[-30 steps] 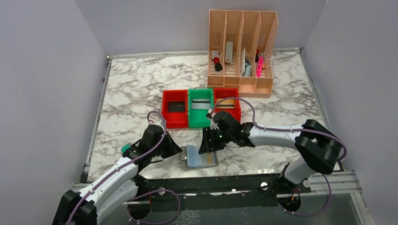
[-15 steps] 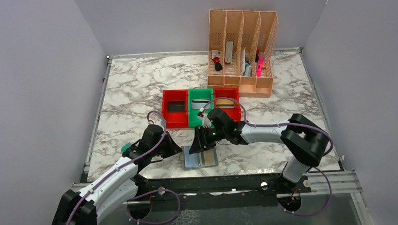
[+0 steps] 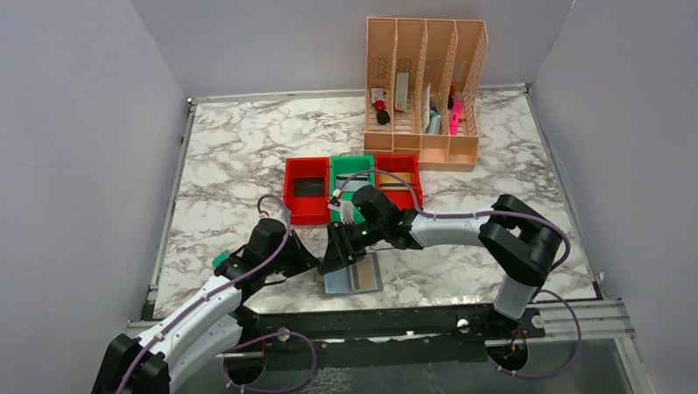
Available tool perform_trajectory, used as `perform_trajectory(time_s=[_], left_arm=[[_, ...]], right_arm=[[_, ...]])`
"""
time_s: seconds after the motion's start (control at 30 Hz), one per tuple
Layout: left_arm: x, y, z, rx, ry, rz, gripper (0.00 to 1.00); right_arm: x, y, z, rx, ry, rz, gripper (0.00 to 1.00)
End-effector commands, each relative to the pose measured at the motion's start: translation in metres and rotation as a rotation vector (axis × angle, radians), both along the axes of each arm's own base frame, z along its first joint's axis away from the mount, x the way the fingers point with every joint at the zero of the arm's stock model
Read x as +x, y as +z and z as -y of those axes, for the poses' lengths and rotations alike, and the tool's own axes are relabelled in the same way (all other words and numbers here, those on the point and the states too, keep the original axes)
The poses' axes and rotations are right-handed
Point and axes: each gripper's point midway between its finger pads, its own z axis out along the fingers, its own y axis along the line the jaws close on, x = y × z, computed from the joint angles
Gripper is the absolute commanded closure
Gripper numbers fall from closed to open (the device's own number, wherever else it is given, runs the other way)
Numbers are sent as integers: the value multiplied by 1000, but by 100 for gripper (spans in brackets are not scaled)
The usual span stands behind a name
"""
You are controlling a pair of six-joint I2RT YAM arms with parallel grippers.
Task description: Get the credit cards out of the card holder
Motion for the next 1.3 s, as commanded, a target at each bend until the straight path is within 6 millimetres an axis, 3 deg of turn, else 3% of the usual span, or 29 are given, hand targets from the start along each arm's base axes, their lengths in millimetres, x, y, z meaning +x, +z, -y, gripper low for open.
perform_trajectory(time_s=[0.0,0.23,0.37,0.5,0.7,0.8,1.03,1.13,1.27], left_arm=[[4,2,1,-5,10,25,100],[3,1,0,-5,12,26,100],[4,2,0,-4,10,29,100],[4,2,1,-3,8,30,100],[3,1,0,-2,5,28,100],[3,3,1,-7,5,32,100],[2,1,0,-7,11,26,100],[2,0,0,-6,7,21,100],[2,0,1,-7,5,23,100]], right_arm=[[-5,15,0,35,40,41,44],[18,8,34,-128,-148,177,42],[28,-9,57,-232,-266,199,43],[15,-24,54,-234,-214,127,44],[-8,-31,29,-113,-72,5,47],[-2,-25,28,-114,-89,30,47],[31,-25,67,-311,-294,189,44],[32,-30,83,-364,-340,203,43],[25,-36,87,-367,-338,178,43]])
